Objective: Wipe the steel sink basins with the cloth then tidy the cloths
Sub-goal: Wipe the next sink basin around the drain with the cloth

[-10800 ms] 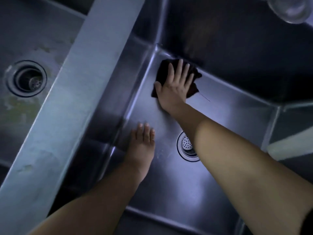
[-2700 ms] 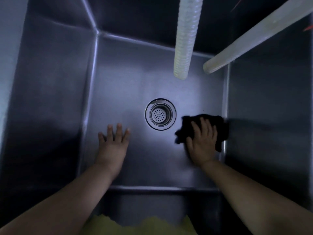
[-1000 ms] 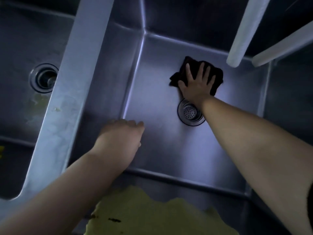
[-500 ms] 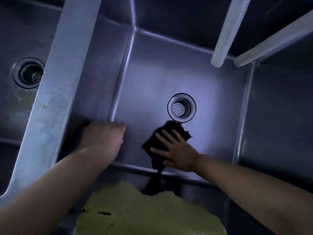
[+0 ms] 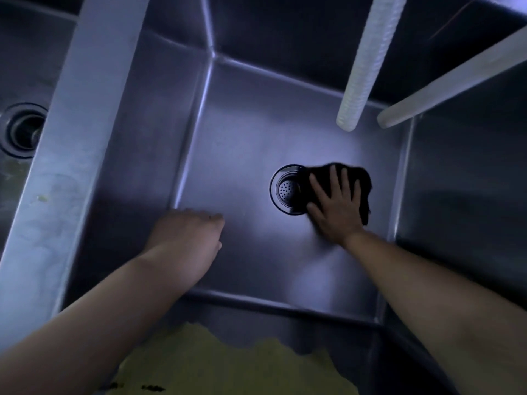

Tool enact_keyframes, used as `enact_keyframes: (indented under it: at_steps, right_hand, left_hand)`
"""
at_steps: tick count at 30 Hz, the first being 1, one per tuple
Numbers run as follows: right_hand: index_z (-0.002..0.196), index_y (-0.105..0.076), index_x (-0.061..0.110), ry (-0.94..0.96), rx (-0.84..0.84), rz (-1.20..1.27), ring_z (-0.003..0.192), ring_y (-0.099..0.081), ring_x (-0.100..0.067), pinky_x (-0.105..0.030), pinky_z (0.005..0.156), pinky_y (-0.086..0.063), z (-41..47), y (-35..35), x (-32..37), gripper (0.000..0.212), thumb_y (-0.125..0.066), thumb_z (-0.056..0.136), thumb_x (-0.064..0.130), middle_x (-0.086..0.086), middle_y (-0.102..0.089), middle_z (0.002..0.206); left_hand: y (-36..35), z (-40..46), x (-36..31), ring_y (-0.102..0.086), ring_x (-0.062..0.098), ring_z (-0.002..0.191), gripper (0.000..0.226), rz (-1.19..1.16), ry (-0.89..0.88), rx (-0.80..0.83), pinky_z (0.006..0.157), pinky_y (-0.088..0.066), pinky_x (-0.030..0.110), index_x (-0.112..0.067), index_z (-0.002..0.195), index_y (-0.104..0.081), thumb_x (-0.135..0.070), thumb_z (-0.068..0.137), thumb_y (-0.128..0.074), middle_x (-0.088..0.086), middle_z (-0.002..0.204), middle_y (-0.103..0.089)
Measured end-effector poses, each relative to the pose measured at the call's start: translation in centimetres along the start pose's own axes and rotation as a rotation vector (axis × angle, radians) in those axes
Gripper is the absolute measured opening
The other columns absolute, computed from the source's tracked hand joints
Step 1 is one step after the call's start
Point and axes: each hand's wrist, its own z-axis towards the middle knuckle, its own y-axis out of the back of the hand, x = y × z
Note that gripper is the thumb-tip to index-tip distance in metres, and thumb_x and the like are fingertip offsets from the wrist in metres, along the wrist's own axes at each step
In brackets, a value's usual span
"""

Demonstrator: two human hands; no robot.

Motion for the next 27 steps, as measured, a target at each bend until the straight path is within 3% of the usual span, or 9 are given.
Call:
enact_keyframes:
  at_steps: [4, 9, 15, 18, 22, 27]
  right_hand:
    - [0.150, -0.009, 0.034, -0.025, -0.003, -0.045, 0.144, 0.001, -0.040, -0.059, 0.111, 0.000, 7.3, 2.9, 0.8, 0.067, -0.012, 0.089, 0.059, -0.017, -0.001, 0.158]
    - [0.150, -0.002, 0.036, 0.013, 0.043, -0.052, 0.145, 0.010, -0.032, -0.054, 0.113, 0.004, 11.5, 4.5, 0.0, 0.059, -0.026, 0.098, 0.051, -0.011, 0.010, 0.159]
    - [0.150, 0.004, 0.032, -0.149, 0.099, -0.049, 0.144, 0.011, -0.035, -0.056, 0.113, 0.005, 5.1, 2.6, -2.5, 0.063, -0.024, 0.097, 0.051, -0.014, 0.011, 0.158]
    - [0.151, -0.003, 0.027, -0.146, 0.162, -0.034, 0.143, 0.001, -0.042, -0.061, 0.111, -0.001, -1.1, 0.7, -2.5, 0.073, -0.015, 0.086, 0.058, -0.022, 0.001, 0.157]
    - [0.151, -0.012, 0.026, 0.008, 0.199, -0.065, 0.134, -0.024, -0.049, -0.071, 0.095, -0.030, -8.4, -2.0, 0.0, 0.077, -0.032, 0.082, 0.052, -0.031, -0.029, 0.146]
    - [0.150, -0.002, 0.032, 0.474, 0.193, -0.224, 0.134, -0.024, -0.041, -0.064, 0.102, -0.024, -14.7, -3.4, -0.1, 0.082, -0.036, 0.080, 0.054, -0.019, -0.024, 0.149]
  left_hand:
    - [-0.1, 1.4, -0.9, -0.055, 0.023, 0.110, 0.036, -0.012, -0.010, -0.020, 0.085, -0.041, 0.032, -0.023, 0.128, -0.044, -0.039, 0.096, -0.042, -0.001, 0.122, -0.058]
    - [-0.9, 2.0, -1.9, -0.057, 0.023, 0.108, 0.036, -0.012, -0.010, -0.006, 0.083, -0.042, 0.033, -0.023, 0.126, -0.047, -0.040, 0.094, -0.044, 0.000, 0.119, -0.059]
    - [-0.7, 1.4, -1.5, -0.057, 0.023, 0.109, 0.037, -0.024, -0.012, 0.004, 0.083, -0.042, 0.032, -0.023, 0.128, -0.046, -0.040, 0.095, -0.043, -0.001, 0.120, -0.059]
    - [-0.5, 1.1, -0.9, -0.057, 0.023, 0.110, 0.037, -0.035, 0.003, 0.006, 0.084, -0.044, 0.032, -0.024, 0.127, -0.046, -0.041, 0.094, -0.044, -0.001, 0.121, -0.059]
    - [-0.5, 0.5, -0.6, -0.058, 0.021, 0.108, 0.033, -0.053, 0.009, 0.047, 0.080, -0.043, 0.030, -0.024, 0.124, -0.047, -0.041, 0.095, -0.044, -0.002, 0.118, -0.060]
    - [0.4, -0.1, -0.8, -0.058, 0.021, 0.108, 0.030, -0.071, -0.009, 0.076, 0.078, -0.043, 0.030, -0.024, 0.120, -0.048, -0.040, 0.094, -0.045, -0.002, 0.116, -0.060]
